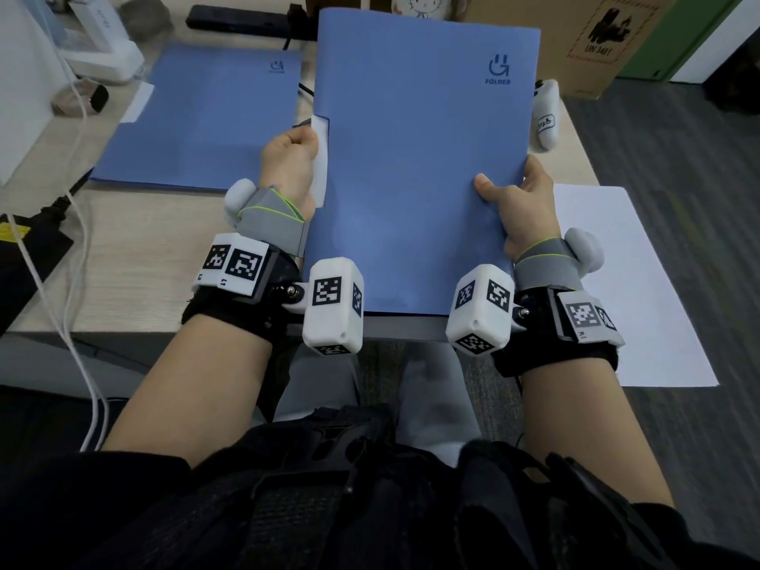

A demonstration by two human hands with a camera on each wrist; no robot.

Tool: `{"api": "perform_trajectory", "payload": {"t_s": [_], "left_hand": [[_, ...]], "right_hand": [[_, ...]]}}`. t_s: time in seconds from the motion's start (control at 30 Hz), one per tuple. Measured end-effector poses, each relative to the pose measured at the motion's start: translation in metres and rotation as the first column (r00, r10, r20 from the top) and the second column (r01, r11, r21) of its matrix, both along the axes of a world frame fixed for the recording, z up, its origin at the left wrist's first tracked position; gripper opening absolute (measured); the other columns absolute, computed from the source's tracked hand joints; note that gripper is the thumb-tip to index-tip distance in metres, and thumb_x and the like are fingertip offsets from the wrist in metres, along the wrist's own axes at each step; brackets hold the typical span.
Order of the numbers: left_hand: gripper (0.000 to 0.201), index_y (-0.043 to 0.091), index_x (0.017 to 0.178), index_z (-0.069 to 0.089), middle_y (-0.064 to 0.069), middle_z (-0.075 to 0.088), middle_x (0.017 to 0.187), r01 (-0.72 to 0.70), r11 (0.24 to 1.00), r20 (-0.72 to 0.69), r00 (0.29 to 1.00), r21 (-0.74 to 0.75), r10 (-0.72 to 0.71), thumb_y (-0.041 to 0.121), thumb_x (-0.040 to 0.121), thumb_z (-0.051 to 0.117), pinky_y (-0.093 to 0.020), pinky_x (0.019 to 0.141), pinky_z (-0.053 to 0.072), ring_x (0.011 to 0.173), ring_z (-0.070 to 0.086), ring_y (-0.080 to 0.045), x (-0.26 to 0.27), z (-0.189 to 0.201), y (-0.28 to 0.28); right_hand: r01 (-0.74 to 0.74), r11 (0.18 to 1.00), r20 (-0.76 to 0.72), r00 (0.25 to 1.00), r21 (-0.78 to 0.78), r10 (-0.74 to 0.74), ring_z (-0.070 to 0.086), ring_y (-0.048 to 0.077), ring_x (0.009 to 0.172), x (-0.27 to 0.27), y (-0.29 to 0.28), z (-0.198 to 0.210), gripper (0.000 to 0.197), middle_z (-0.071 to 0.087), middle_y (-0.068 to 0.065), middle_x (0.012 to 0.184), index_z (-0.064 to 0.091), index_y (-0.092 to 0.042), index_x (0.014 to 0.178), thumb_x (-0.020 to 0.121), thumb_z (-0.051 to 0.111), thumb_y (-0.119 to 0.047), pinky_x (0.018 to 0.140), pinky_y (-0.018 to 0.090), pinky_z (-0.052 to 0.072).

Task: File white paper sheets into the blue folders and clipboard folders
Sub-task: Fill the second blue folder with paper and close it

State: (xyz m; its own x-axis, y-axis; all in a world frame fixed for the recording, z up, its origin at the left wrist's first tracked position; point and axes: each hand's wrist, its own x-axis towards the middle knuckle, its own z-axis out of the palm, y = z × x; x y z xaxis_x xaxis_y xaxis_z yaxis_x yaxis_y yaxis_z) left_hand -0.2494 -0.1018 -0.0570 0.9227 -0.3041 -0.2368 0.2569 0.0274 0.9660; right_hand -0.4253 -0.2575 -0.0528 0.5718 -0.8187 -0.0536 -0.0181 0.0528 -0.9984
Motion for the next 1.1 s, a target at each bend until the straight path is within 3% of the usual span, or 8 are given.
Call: {"api": "perform_trajectory", "payload": {"t_s": [0.1,0.23,0.4,0.53,0.7,0.87,0.97,1.1], "left_hand": [[0.032,-0.012,0.118,0.052,0.004,0.044,0.071,-0.003,1.0,0.01,1.0,0.025,0.003,0.009,0.094,0.045,-0.018,0.065,0.039,0.066,0.042,-0.01,0.008,0.001,0.009],[0.033,0.0,0.121,0.055,-0.002,0.053,0.083,0.062,0.997,-0.001,0.998,0.035,-0.062,0.006,0.093,0.039,-0.027,0.075,0.044,0.08,0.05,-0.02,0.017,0.006,0.028],[0.035,0.012,0.101,0.063,0.003,0.064,0.067,0.14,0.982,0.007,0.99,0.13,-0.142,-0.001,0.093,0.032,-0.012,0.045,0.044,0.046,0.058,-0.004,0.034,0.01,0.058],[0.027,0.017,0.076,0.061,-0.009,0.059,0.08,0.269,0.934,-0.051,0.963,0.236,-0.265,0.0,0.085,0.042,-0.024,0.056,0.035,0.07,0.047,-0.023,0.038,0.007,0.083],[0.049,0.02,0.057,0.071,0.011,0.066,0.049,0.1,0.967,-0.064,0.994,0.234,-0.087,-0.008,0.087,0.044,-0.017,0.049,0.053,0.048,0.063,-0.007,0.058,0.001,0.11],[0.036,0.004,0.107,0.067,-0.013,0.067,0.111,-0.064,0.935,0.106,0.994,0.348,0.028,-0.006,0.083,0.042,-0.043,0.097,0.05,0.106,0.062,-0.032,0.093,-0.006,0.124],[0.032,0.018,0.092,0.063,-0.005,0.061,0.099,-0.152,0.901,0.187,0.979,0.407,0.08,0.007,0.069,0.044,-0.033,0.091,0.047,0.098,0.044,-0.008,0.119,-0.011,0.13],[0.042,0.019,0.102,0.07,-0.007,0.07,0.111,-0.223,0.862,0.245,0.962,0.456,0.119,0.009,0.069,0.046,-0.035,0.085,0.051,0.107,0.062,-0.022,0.146,-0.005,0.137]], "right_hand": [[-0.003,1.0,-0.014,1.0,-0.004,0.003,0.067,0.023,0.099,0.01,0.003,0.002,0.03,0.068,0.0,0.103,0.056,-0.016,0.101,0.08,0.064,0.004,0.085,0.035,0.057],[0.012,1.0,-0.04,0.999,0.029,-0.011,0.068,0.022,0.088,0.027,0.008,0.002,0.027,0.069,0.004,0.099,0.057,-0.017,0.091,0.077,0.068,0.003,0.081,0.036,0.058],[0.055,0.997,-0.075,0.996,0.056,-0.051,0.066,0.019,0.081,0.061,0.024,0.0,0.028,0.068,0.006,0.097,0.056,-0.019,0.083,0.075,0.071,0.003,0.075,0.032,0.056],[0.116,0.992,-0.101,0.989,0.042,-0.111,0.064,0.015,0.079,0.081,0.031,-0.006,0.031,0.066,0.007,0.1,0.059,-0.009,0.102,0.076,0.069,0.004,0.07,0.024,0.055],[0.126,0.992,-0.166,0.979,0.013,-0.122,0.067,0.023,0.091,0.127,0.057,-0.012,0.046,0.069,0.009,0.104,0.062,-0.003,0.114,0.068,0.067,0.002,0.084,0.039,0.057],[0.021,0.999,-0.21,0.977,-0.041,-0.029,0.065,0.023,0.08,0.169,0.077,-0.017,0.031,0.069,0.003,0.089,0.061,-0.023,0.082,0.059,0.056,-0.004,0.077,0.044,0.057],[-0.041,0.997,-0.228,0.973,-0.06,0.026,0.058,0.021,0.07,0.197,0.085,-0.021,0.023,0.064,0.004,0.08,0.051,-0.023,0.07,0.061,0.05,-0.002,0.071,0.047,0.056],[-0.108,0.989,-0.274,0.959,-0.104,0.076,0.053,0.02,0.067,0.232,0.095,-0.018,0.017,0.061,0.006,0.081,0.047,-0.015,0.072,0.061,0.048,-0.002,0.061,0.032,0.048]]}}
